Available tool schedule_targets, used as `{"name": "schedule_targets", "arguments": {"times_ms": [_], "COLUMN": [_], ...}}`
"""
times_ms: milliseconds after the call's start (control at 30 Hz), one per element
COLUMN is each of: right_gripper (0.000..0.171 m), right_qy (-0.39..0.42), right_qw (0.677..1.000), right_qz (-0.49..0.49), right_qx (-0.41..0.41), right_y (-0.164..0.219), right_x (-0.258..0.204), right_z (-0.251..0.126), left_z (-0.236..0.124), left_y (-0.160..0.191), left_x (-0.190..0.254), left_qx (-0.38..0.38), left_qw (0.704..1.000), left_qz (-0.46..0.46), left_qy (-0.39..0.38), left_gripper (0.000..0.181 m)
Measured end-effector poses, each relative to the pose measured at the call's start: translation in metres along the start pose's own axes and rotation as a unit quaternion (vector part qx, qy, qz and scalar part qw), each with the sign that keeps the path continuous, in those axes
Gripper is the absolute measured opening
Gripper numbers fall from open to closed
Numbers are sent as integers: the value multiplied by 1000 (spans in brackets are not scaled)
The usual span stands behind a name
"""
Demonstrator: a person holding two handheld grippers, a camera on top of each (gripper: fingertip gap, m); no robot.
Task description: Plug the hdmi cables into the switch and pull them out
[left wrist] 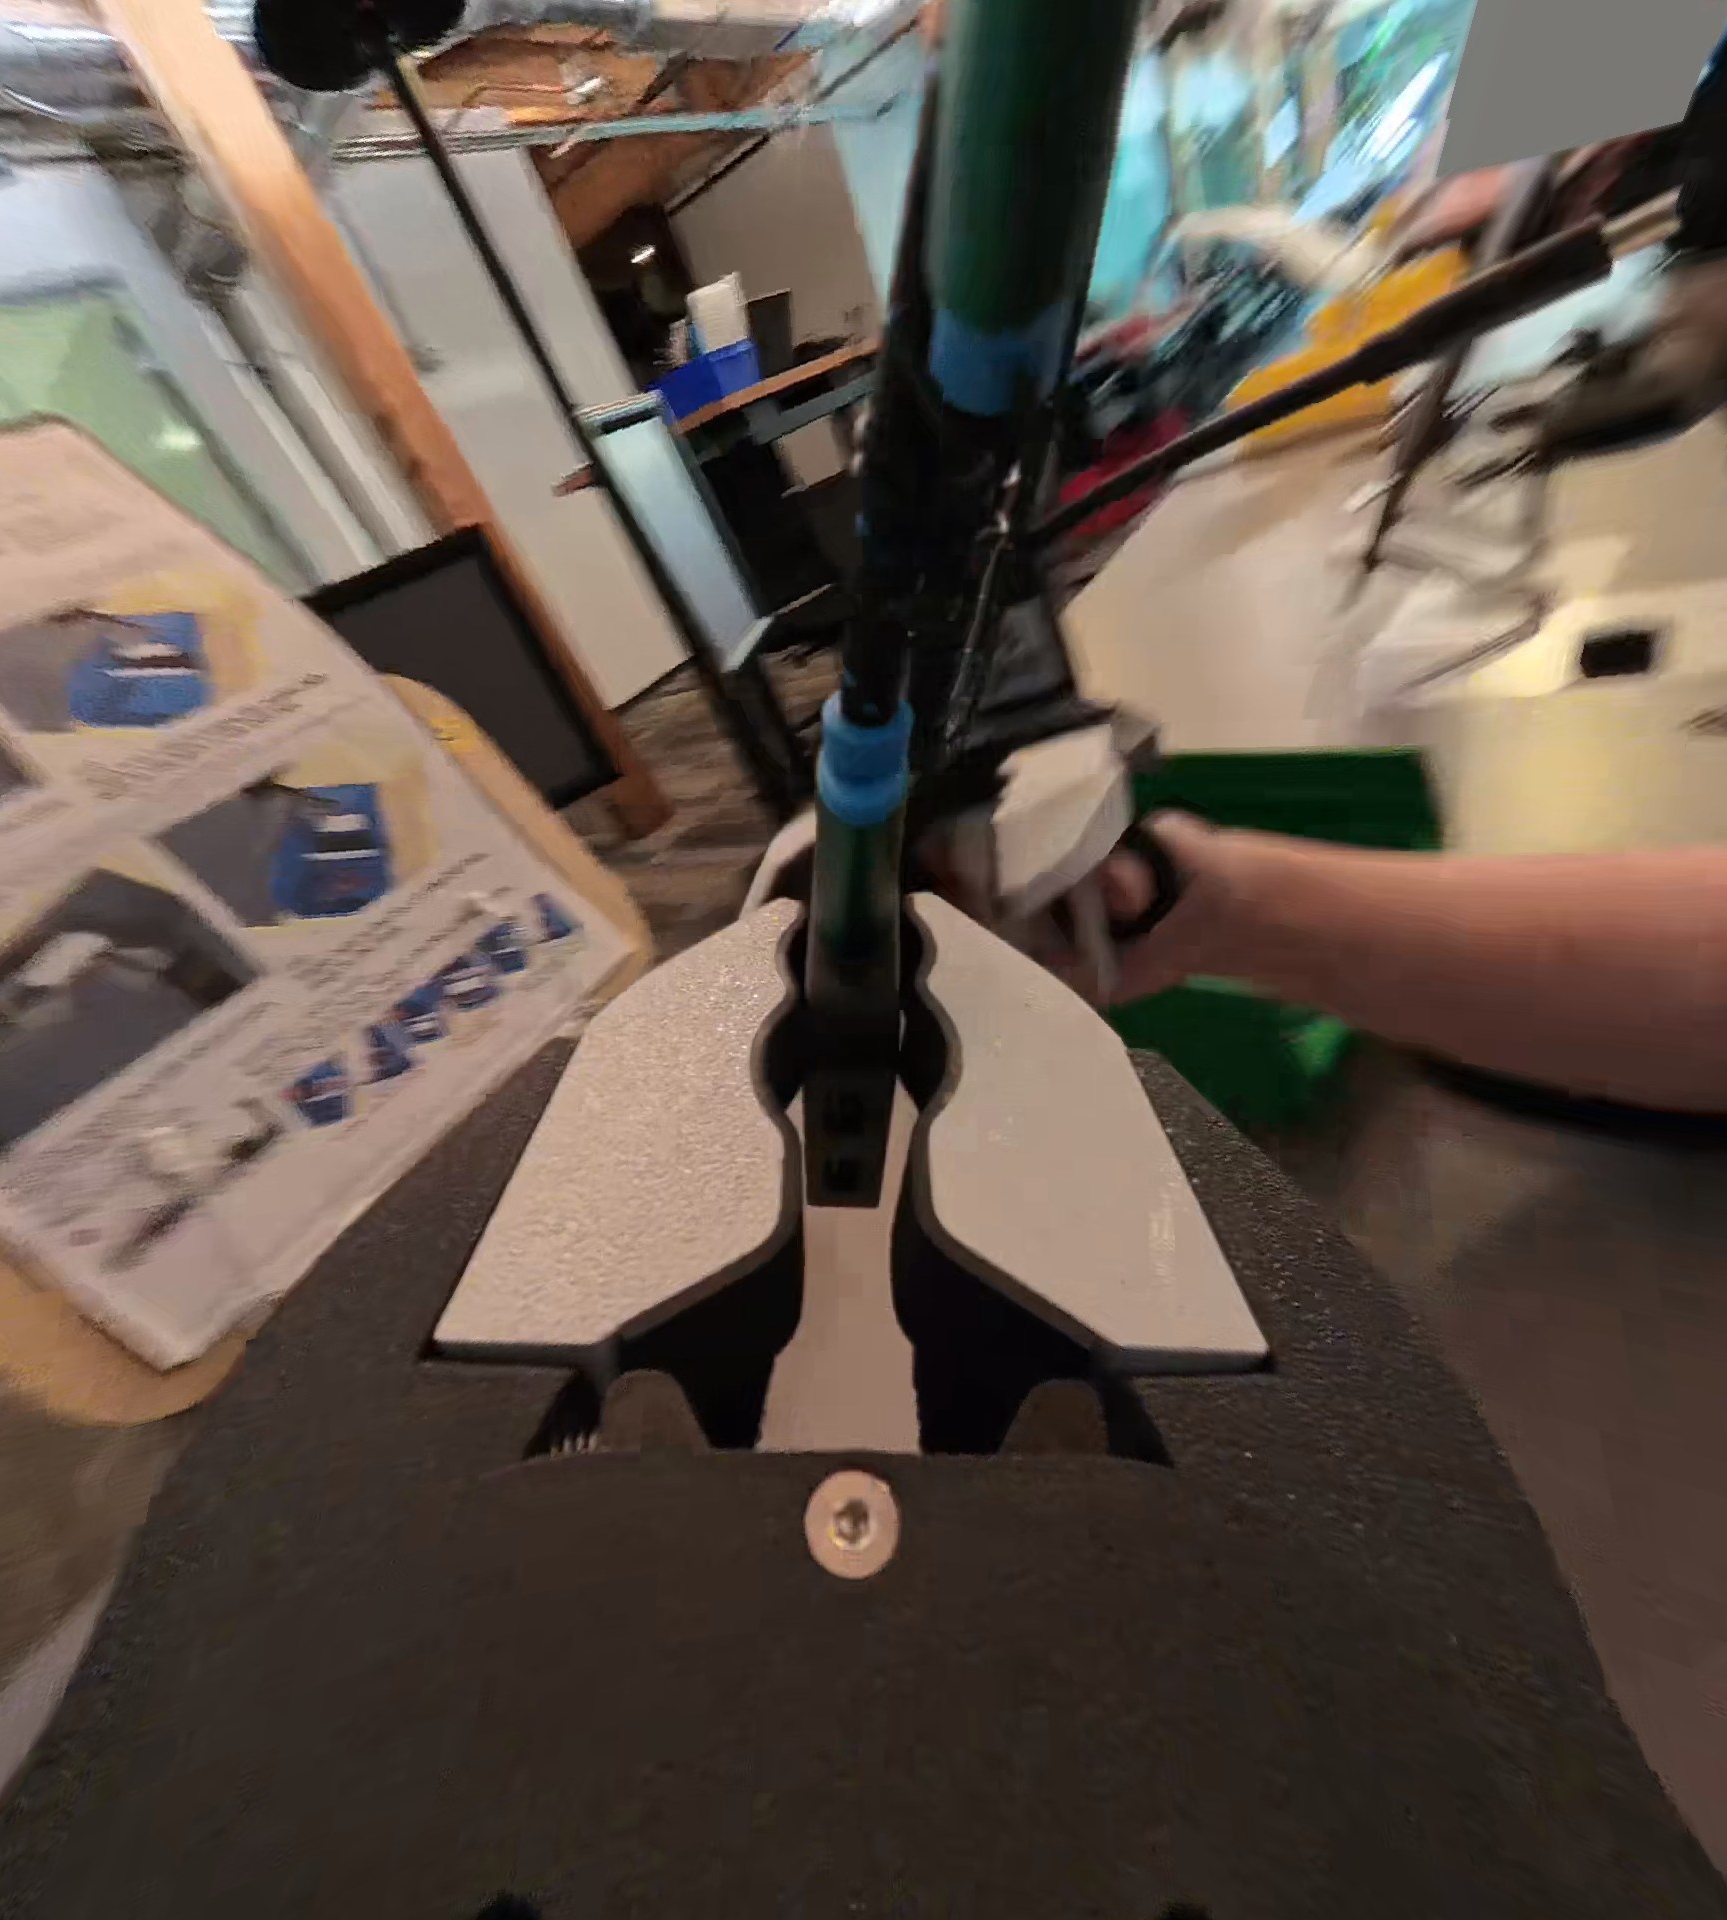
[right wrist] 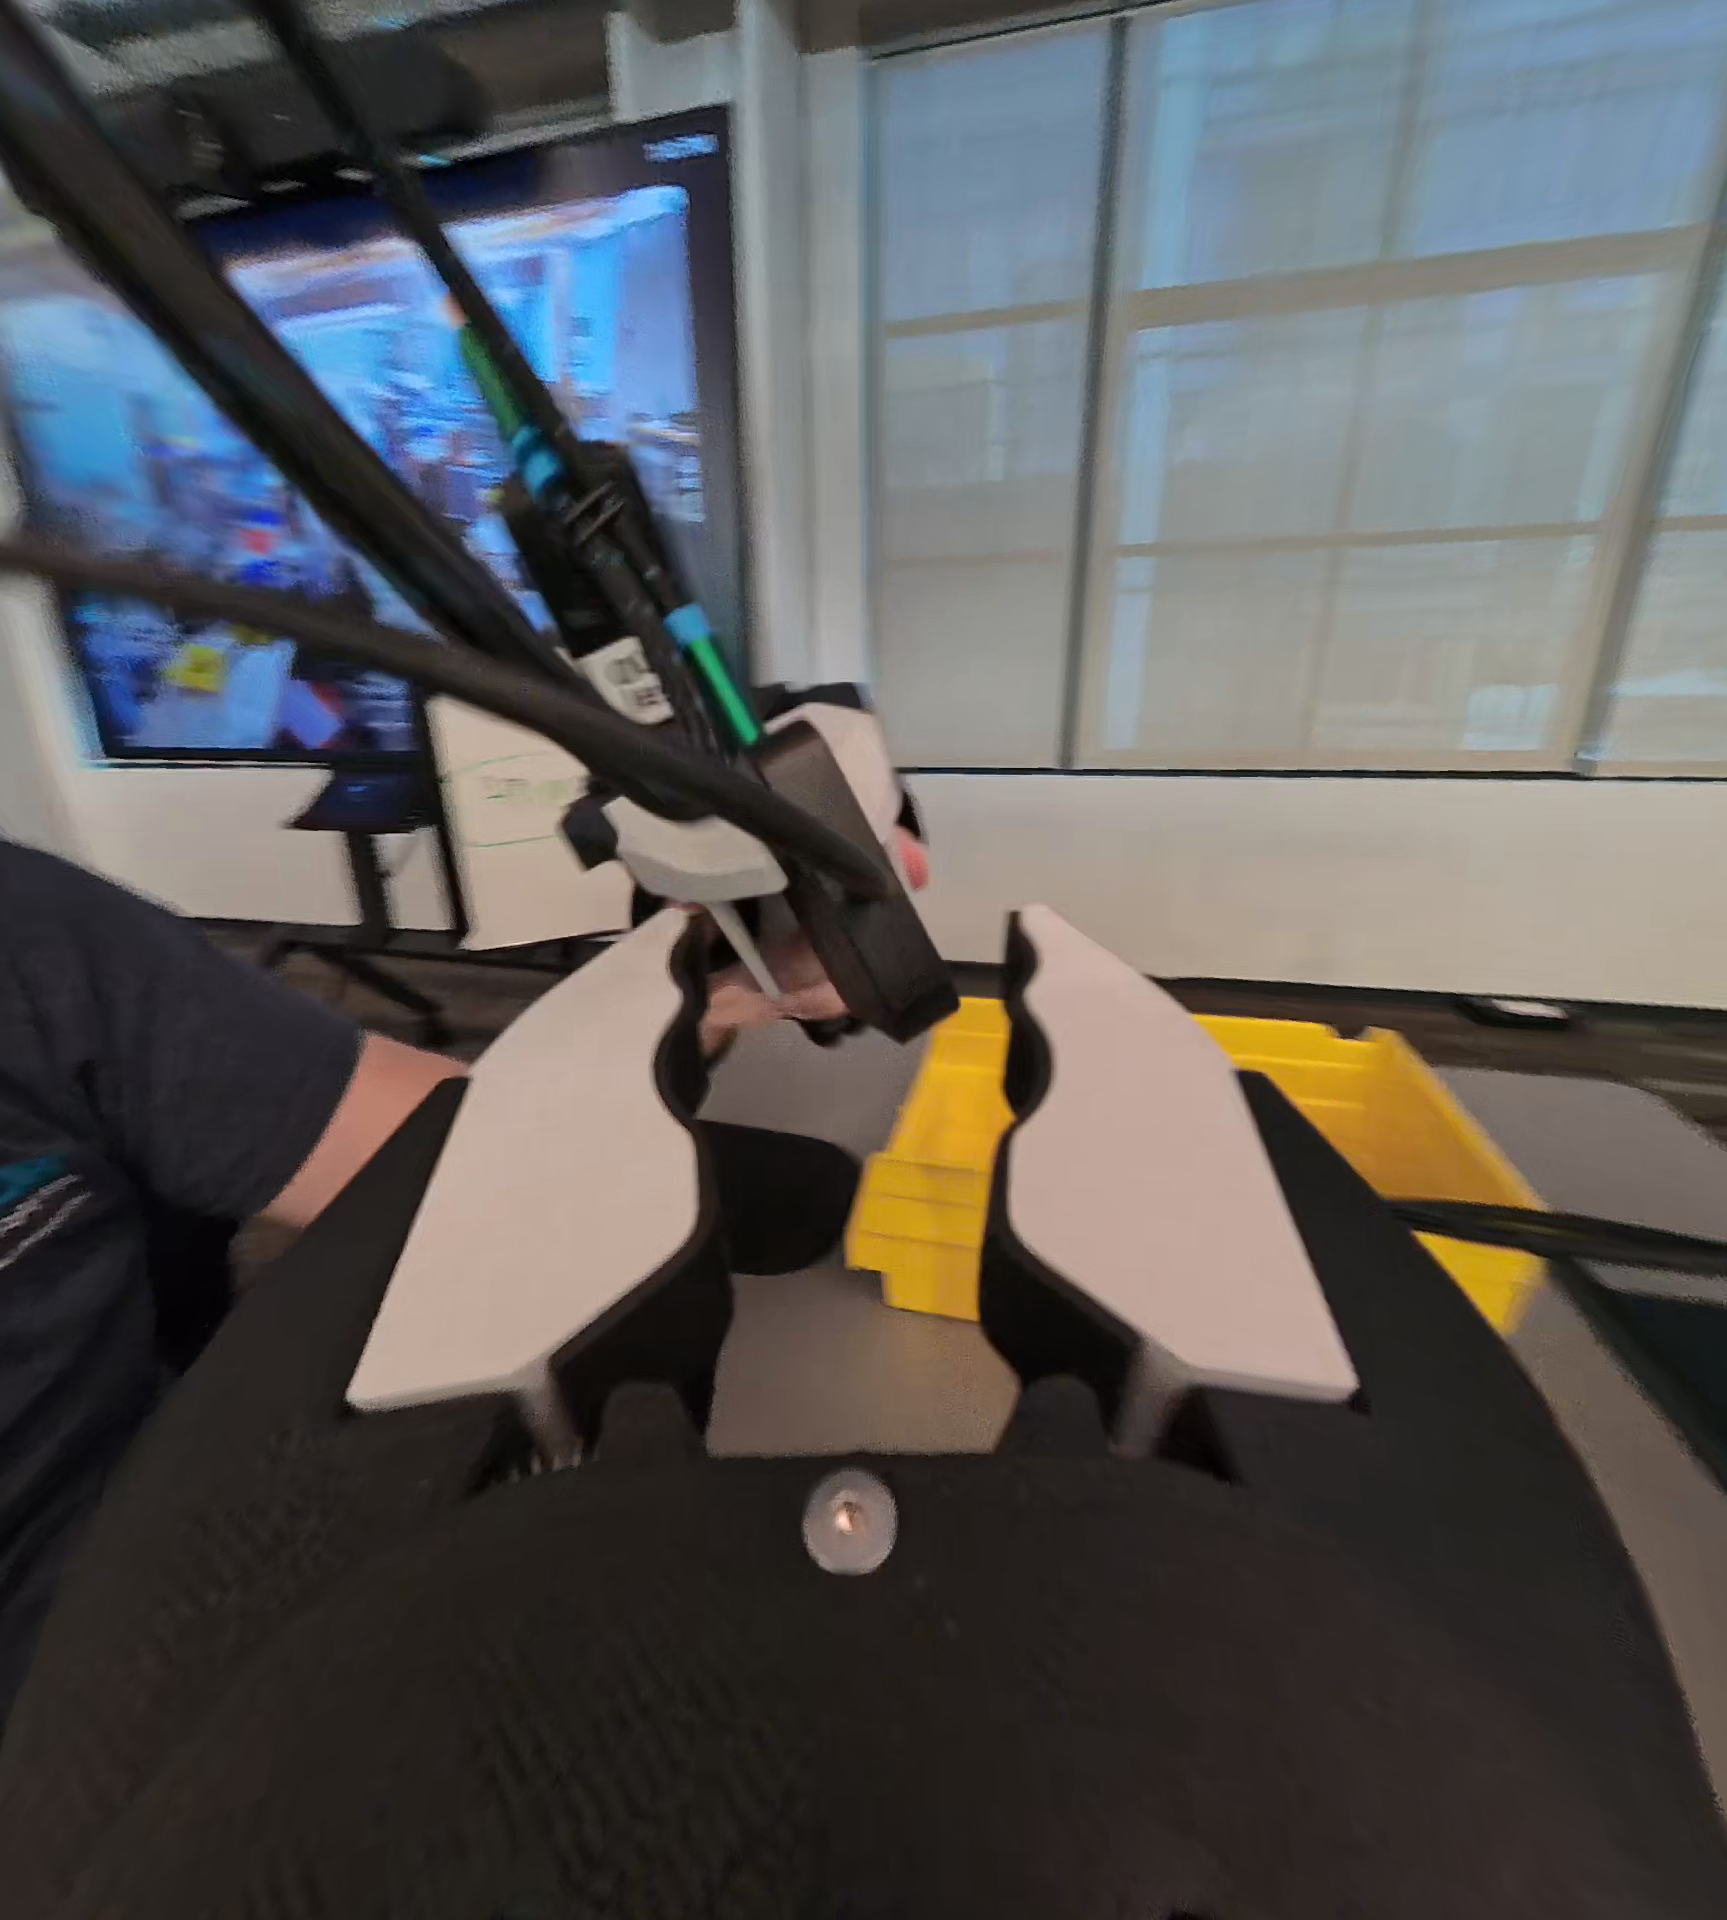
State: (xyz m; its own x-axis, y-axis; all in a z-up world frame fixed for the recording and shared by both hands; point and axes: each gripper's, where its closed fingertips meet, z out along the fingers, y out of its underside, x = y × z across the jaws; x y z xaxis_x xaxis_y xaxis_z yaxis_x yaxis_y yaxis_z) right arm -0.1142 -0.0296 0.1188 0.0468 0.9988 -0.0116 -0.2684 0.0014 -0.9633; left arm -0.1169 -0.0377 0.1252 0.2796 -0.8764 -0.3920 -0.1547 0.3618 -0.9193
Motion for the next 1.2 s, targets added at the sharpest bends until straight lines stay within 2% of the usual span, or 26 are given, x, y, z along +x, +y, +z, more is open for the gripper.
{"name": "schedule_targets", "arguments": {"times_ms": [33,133,200,267,367,467,533,633,733,767,800,833,900,1000,1200], "right_gripper": [62,65,64,70,79,79,72,51,37,27,15,13,13,13,12], "right_qy": [39,146,219,276,298,256,240,256,285,296,291,278,278,275,269], "right_qw": [999,980,947,906,869,857,834,766,691,676,674,681,682,669,673], "right_qz": [-16,-110,-192,-264,-340,-384,-408,-451,-491,-503,-513,-513,-515,-539,-544], "right_qx": [-7,-78,-134,-182,-202,-229,-284,-380,-447,-449,-445,-442,-438,-431,-424], "right_y": [-8,-27,-39,-48,-59,-45,-18,16,32,31,31,33,29,21,5], "right_x": [10,23,25,21,4,-14,-8,19,44,49,47,43,40,33,16], "right_z": [-11,-50,-70,-78,-66,-40,-31,-34,-49,-52,-50,-47,-45,-43,-46], "left_z": [-1,-2,0,3,11,21,29,34,35,34,33,31,29,23,12], "left_y": [5,21,33,45,62,84,94,98,93,92,92,90,83,71,57], "left_x": [-10,-30,-42,-54,-63,-62,-58,-57,-55,-54,-54,-55,-55,-53,-61], "left_qx": [-26,-97,-140,-188,-245,-277,-291,-302,-298,-300,-304,-304,-289,-264,-235], "left_qw": [998,985,972,949,920,904,899,886,873,871,866,859,852,856,851], "left_qz": [35,101,136,187,239,267,277,303,337,343,351,365,387,393,404], "left_qy": [-35,-97,-133,-169,-192,-188,-174,-178,-186,-185,-187,-193,-203,-207,-239], "left_gripper": [14,14,14,14,14,14,14,14,14,14,14,14,14,15,31]}}
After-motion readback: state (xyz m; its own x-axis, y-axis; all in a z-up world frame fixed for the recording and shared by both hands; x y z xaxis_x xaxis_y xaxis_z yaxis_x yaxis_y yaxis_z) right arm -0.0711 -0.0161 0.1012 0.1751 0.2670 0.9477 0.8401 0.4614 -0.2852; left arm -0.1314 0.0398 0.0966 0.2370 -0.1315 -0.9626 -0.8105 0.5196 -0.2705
